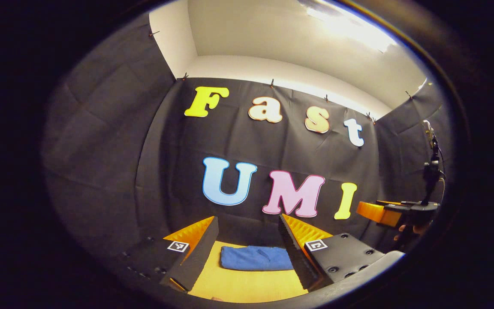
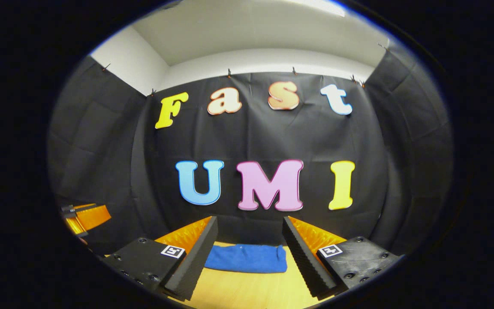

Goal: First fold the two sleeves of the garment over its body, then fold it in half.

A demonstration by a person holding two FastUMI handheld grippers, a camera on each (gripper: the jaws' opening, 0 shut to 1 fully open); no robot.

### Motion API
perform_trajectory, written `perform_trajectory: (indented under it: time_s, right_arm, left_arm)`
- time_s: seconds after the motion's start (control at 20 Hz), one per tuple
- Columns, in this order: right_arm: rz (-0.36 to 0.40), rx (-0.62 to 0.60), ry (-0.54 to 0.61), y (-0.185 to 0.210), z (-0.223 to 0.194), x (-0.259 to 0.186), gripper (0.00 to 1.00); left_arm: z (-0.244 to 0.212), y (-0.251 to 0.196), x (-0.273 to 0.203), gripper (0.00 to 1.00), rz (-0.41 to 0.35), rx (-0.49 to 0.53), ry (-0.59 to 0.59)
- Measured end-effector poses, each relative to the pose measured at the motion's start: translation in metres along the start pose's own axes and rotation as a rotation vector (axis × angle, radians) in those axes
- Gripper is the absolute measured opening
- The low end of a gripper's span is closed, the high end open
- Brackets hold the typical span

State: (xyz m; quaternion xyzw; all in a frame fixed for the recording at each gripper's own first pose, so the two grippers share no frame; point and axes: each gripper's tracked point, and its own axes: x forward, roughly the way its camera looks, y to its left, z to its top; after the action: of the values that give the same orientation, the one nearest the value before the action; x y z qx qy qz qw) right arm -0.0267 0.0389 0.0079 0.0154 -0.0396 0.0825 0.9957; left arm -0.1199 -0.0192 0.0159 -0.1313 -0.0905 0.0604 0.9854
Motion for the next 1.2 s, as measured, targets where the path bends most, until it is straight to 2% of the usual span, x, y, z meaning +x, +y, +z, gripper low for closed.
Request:
perform_trajectory:
  time_s: [0.1,0.2,0.25,0.4,0.5,0.55,0.7,1.2]
  right_arm:
    - [0.005,-0.028,-0.042,0.012,0.003,-0.007,0.96]
    - [0.022,-0.024,-0.038,0.022,0.004,-0.011,0.97]
    - [0.031,-0.015,-0.036,0.026,0.005,-0.011,0.94]
    - [0.032,-0.005,-0.04,0.03,0.008,-0.008,0.99]
    - [0.027,0.002,-0.039,0.031,0.007,-0.006,0.96]
    - [0.027,0.007,-0.036,0.032,0.006,-0.006,0.99]
    - [0.024,0.008,-0.024,0.034,0.002,-0.005,0.96]
    - [0.03,-0.017,-0.006,0.039,-0.002,-0.015,0.96]
  left_arm:
    - [0.009,-0.002,-0.002,0.81,-0.012,0.049,-0.044]
    - [0.01,-0.005,0.0,0.81,-0.023,0.108,-0.059]
    - [0.013,-0.009,-0.001,0.81,-0.04,0.116,-0.061]
    - [0.018,-0.021,0.0,0.81,-0.087,0.118,-0.068]
    - [0.019,-0.025,-0.004,0.81,-0.102,0.133,-0.067]
    - [0.019,-0.025,-0.005,0.81,-0.101,0.135,-0.067]
    - [0.019,-0.025,-0.004,0.81,-0.098,0.11,-0.048]
    - [0.013,-0.004,-0.005,0.81,-0.019,0.064,0.03]
